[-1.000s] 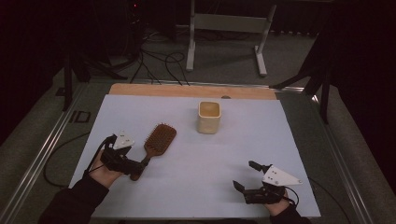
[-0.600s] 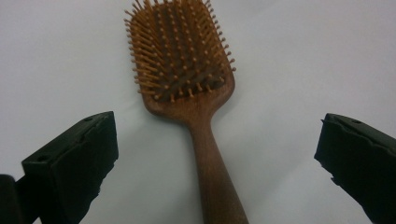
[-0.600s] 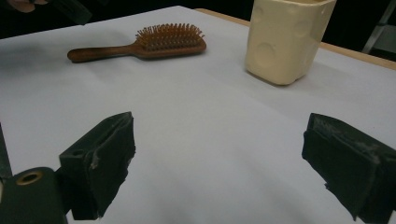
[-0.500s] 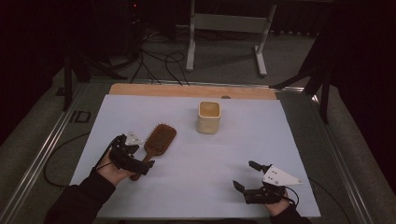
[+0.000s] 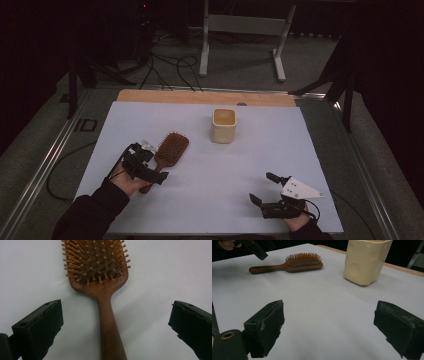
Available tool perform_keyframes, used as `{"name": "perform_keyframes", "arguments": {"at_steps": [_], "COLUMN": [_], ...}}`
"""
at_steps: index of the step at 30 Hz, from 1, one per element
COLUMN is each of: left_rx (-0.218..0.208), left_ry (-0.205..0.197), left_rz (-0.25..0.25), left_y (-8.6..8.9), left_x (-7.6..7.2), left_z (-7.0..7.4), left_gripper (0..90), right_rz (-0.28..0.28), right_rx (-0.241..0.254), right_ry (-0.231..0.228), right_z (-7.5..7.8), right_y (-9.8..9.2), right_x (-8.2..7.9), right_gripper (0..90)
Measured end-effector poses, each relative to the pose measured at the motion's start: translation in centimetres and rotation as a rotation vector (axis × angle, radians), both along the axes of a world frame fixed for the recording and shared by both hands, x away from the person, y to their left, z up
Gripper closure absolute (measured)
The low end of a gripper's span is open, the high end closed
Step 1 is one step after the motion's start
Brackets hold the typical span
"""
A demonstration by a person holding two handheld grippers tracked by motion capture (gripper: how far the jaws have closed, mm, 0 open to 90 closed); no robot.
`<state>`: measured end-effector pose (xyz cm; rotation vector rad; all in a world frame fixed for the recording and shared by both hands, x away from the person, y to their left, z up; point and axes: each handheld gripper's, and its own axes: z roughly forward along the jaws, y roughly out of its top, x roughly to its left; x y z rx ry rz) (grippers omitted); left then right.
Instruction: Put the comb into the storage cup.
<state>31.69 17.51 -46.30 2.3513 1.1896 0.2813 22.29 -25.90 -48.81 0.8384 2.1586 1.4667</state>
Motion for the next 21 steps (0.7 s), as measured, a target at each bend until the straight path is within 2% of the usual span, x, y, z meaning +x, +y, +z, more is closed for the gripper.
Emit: {"name": "perform_keyframes", "arguments": {"at_steps": [3,6,17,21], "left_rx": [0.013,0.006,0.004,0.002], "left_ry": [0.025,0.062,0.119,0.142], "left_rz": [0.003,0.024,0.062,0.064], "left_y": [-0.1,-0.2,-0.2,-0.3], "left_x": [0.3,0.8,1.9,2.3], "left_z": [-0.3,-0.7,-0.5,-0.6], "left_gripper": [0.0,0.0,2.4,8.9], "right_rz": [0.002,0.0,0.001,-0.001], "right_rx": [0.0,0.0,-0.002,0.0], "right_ry": [0.0,-0.001,-0.004,-0.003], "right_z": [0.0,0.0,0.1,0.0], "right_y": [0.0,0.0,0.0,0.0], "right_x": [0.0,0.0,-0.1,-0.1], "right_gripper": [9.5,9.5,9.5,9.5]}}
